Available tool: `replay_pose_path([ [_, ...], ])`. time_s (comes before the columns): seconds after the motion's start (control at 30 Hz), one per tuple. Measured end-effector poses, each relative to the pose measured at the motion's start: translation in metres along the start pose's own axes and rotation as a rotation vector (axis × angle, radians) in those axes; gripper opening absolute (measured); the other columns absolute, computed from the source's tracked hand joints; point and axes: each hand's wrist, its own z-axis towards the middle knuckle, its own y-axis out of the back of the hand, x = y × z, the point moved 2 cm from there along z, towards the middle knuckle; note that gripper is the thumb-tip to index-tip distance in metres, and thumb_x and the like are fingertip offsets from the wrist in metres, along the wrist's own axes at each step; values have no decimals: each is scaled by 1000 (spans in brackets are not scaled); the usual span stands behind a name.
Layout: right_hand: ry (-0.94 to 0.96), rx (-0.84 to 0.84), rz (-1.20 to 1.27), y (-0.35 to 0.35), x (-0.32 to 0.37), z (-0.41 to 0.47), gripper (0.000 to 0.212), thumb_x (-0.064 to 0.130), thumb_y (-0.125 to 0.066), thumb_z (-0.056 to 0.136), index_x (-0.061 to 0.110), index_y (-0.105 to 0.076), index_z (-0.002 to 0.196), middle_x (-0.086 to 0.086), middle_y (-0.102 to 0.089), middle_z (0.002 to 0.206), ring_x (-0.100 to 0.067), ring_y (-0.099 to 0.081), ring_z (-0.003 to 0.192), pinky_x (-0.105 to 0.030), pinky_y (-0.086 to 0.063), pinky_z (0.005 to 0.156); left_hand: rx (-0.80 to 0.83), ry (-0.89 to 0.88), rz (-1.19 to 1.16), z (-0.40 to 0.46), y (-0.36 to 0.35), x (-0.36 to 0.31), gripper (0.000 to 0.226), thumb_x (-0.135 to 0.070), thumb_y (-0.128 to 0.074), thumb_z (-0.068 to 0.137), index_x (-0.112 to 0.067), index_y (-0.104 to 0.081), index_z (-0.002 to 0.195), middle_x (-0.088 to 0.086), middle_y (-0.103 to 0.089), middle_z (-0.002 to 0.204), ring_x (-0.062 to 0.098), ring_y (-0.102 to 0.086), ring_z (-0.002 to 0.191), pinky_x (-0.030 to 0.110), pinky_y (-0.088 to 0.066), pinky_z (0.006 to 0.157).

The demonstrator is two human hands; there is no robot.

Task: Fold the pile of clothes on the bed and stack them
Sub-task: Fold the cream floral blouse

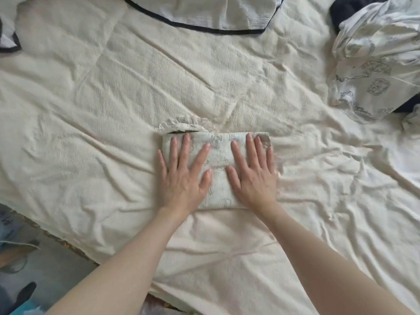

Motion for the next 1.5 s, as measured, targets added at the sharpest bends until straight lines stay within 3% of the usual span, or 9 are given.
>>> replay_pose_path([
  [0.27, 1, 63, 119, 8, 0, 4, 58, 48, -31, 99, 29, -14, 150, -6, -3, 159, -16, 11, 144, -41, 7, 119, 185, 21, 13, 7, 13, 1, 58, -51, -13, 91, -40, -1, 146, 6, 3, 157, 31, 3, 146, 59, -2, 114],
  [0.4, -112, -193, 453, 35, -10, -17, 42, 23, -57, 94, 9, -52, 133, -11, -39, 147, -23, -29, 139, -34, -23, 114, -28, 27, -419, -8, 40, 8, 45, -20, -40, 100, -21, -34, 145, 13, -10, 157, 27, -6, 146, 33, -7, 119],
  [0.5, -527, -196, 794, 37, -21, -31, 44, 24, -62, 91, 9, -50, 130, -4, -49, 129, -18, -47, 121, -25, -37, 100, -114, 307, -634, -21, 45, 23, 51, -13, -51, 96, -12, -35, 144, 13, -28, 150, 18, -24, 138, 2, -13, 106],
  [0.6, -759, -57, 999, 36, -23, -26, 35, 29, -61, 90, 10, -55, 118, -4, -60, 114, -17, -58, 103, -32, -48, 88, 29, 717, -1003, -21, 39, 31, 43, -26, -53, 95, -9, -43, 133, 6, -56, 127, 19, -52, 118, 22, -42, 94],
  [0.67, -747, 24, 1069, 38, -25, -21, 21, 28, -60, 91, 13, -61, 105, -4, -66, 99, -13, -63, 83, -26, -50, 69, 131, 796, -1179, -20, 38, 36, 26, -30, -55, 94, -14, -55, 115, 0, -64, 111, 14, -60, 103, 26, -48, 84],
  [0.77, -792, 82, 1257, 45, -27, -22, 11, 19, -61, 91, 11, -67, 95, 3, -71, 78, -8, -68, 64, -24, -53, 54, 151, 771, -1259, -20, 45, 43, 17, -22, -58, 93, -12, -57, 107, 1, -66, 104, 8, -61, 91, 23, -49, 78],
  [1.0, -875, 52, 1370, 71, -15, -75, 6, 12, -66, 86, 10, -65, 92, -15, -69, 99, -30, -65, 90, -50, -50, 87, 181, 686, -1130, -36, 86, 30, 17, -15, -57, 93, -7, -57, 108, 12, -66, 108, 25, -63, 100, 43, -51, 89],
  [1.2, -1004, -20, 1478, 104, -13, -156, 20, 12, -63, 88, 1, -64, 104, -14, -68, 99, -24, -63, 81, -36, -48, 72, 318, 573, -1056, -65, 134, -6, 6, -21, -62, 91, -17, -61, 95, 11, -66, 104, 28, -62, 102, 48, -49, 94],
  [1.5, -1165, -220, 1643, 145, -53, -308, 15, 12, -58, 91, 9, -67, 102, -7, -70, 102, -25, -64, 92, -36, -48, 75, 575, 382, -952, -105, 163, -117, 16, -22, -64, 90, -12, -59, 101, 10, -66, 101, 26, -63, 95, 45, -52, 89],
])
